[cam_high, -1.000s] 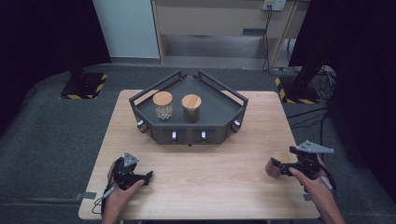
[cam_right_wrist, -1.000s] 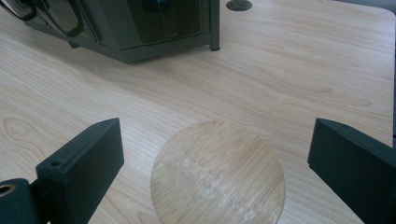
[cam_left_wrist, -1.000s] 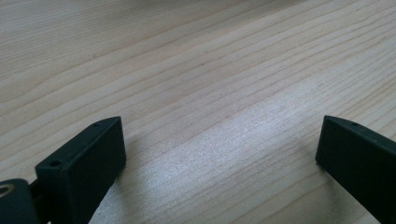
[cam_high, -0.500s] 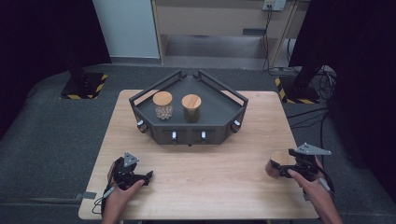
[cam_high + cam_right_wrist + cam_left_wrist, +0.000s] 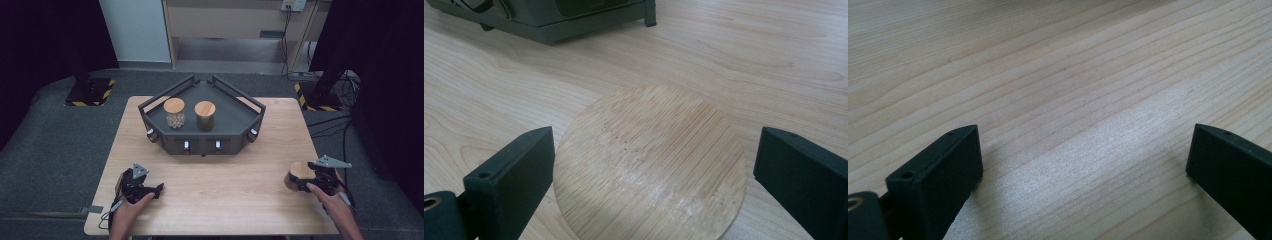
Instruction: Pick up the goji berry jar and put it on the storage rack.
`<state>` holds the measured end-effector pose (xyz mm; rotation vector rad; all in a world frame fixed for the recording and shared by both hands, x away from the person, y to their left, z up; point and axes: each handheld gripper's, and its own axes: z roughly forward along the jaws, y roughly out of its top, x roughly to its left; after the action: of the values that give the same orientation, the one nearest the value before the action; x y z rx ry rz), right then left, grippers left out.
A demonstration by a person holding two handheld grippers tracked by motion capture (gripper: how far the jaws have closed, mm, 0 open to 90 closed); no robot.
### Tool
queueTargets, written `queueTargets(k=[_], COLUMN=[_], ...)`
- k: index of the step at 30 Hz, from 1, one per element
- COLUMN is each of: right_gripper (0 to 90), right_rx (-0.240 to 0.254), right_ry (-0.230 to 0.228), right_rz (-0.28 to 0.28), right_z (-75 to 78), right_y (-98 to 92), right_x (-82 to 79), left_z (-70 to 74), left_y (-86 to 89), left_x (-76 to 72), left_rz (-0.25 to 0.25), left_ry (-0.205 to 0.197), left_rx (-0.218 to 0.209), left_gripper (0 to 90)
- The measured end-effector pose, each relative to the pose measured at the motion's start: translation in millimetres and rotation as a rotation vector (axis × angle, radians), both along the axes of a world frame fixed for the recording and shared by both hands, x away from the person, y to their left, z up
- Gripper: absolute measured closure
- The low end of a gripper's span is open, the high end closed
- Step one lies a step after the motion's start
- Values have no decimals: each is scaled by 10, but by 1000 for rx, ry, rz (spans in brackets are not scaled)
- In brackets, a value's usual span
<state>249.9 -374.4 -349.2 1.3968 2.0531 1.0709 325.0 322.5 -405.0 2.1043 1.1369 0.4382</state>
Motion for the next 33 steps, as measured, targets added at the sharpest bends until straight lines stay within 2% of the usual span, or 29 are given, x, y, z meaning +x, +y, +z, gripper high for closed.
queueTargets(k=[25, 33], right_gripper=[50, 87], right_rx=[21, 20], right_ry=[27, 28], right_rz=[-5, -4], right_z=[-196, -226], right_y=[-2, 13], right_x=[7, 7], left_z=[1, 1], left_y=[-3, -3], left_x=[-3, -3], left_rz=[2, 2], left_ry=[0, 0], left_rx=[0, 0], left_gripper=[1, 1])
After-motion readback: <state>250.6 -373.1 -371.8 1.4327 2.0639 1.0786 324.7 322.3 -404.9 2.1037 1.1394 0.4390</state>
